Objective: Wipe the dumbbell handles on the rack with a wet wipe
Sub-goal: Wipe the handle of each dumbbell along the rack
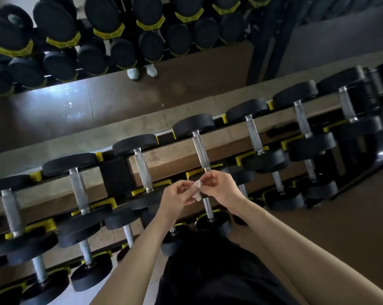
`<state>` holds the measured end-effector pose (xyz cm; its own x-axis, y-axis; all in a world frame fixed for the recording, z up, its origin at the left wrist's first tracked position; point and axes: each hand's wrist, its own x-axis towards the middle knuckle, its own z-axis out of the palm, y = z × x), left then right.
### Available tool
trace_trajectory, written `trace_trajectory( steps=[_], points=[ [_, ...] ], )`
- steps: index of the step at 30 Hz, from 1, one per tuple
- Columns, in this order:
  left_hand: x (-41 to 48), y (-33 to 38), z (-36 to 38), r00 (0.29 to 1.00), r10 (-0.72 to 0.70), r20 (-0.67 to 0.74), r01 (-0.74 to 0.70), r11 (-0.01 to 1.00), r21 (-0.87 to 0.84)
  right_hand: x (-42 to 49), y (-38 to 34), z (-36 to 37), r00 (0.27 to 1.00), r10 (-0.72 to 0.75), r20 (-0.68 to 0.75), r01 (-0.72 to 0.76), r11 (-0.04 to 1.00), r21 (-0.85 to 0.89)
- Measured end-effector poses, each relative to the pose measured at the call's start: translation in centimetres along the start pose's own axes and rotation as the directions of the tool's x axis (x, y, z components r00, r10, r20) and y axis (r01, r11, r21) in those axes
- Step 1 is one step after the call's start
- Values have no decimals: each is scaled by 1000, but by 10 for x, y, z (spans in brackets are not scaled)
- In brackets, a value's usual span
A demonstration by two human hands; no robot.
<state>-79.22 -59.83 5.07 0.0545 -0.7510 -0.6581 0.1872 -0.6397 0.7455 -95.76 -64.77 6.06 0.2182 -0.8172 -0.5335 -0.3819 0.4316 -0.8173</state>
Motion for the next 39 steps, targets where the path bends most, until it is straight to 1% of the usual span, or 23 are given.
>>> trace_trajectory(
  steps=[2, 4, 6, 8, 10, 12, 14, 16, 19, 21, 23, 29, 32, 36, 37, 39],
  points=[
    [5, 0, 12, 999, 8, 52, -11, 999, 41, -7, 8, -7, 996, 0, -93, -3, 999, -37],
    [8, 0, 24, 995, 31, 92, -38, 997, 69, -10, 17, -17, 989, 15, -144, -25, 998, -65],
    [12, 2, 35, 992, 68, 110, -81, 991, 110, -8, 24, -29, 987, 10, -161, -27, 994, -103],
    [18, 8, 44, 990, 110, 93, -124, 980, 157, 0, 27, -42, 988, -15, -153, -7, 989, -146],
    [33, 13, 50, 989, 148, -1, -145, 972, 185, 10, 29, -55, 987, -42, -152, 12, 982, -189],
    [54, 14, 54, 972, 182, -148, -148, 966, 213, 21, 33, -68, 989, -64, -135, 27, 965, -261],
    [73, 17, 58, 938, 186, -291, -127, 969, 209, 33, 39, -79, 992, -100, -83, 60, 920, -388],
    [91, 22, 63, 897, 190, -400, -101, 967, 233, 42, 46, -86, 994, -109, 6, 99, 878, -468],
    [116, 35, 70, 849, 198, -490, -56, 956, 289, 55, 49, -89, 986, -134, 102, 168, 847, -505],
    [131, 43, 74, 821, 220, -527, -42, 943, 329, 61, 50, -91, 979, -169, 114, 204, 820, -535],
    [142, 48, 78, 790, 240, -565, -28, 934, 357, 64, 51, -93, 976, -175, 133, 219, 816, -535],
    [142, 29, 81, 786, 262, -560, 57, 871, 488, 70, 53, -95, 969, -197, 148, 246, 813, -529],
    [129, 9, 76, 821, 204, -533, 113, 857, 502, 72, 53, -94, 969, -198, 145, 245, 808, -536],
    [121, 0, 69, 888, 110, -446, 152, 846, 511, 71, 52, -96, 973, -181, 143, 230, 810, -539],
    [121, 5, 68, 886, 115, -449, 144, 852, 503, 71, 51, -97, 974, -175, 147, 227, 812, -538],
    [127, 20, 66, 845, 145, -515, 118, 888, 444, 72, 49, -98, 973, -162, 165, 227, 806, -546]
  ],
)
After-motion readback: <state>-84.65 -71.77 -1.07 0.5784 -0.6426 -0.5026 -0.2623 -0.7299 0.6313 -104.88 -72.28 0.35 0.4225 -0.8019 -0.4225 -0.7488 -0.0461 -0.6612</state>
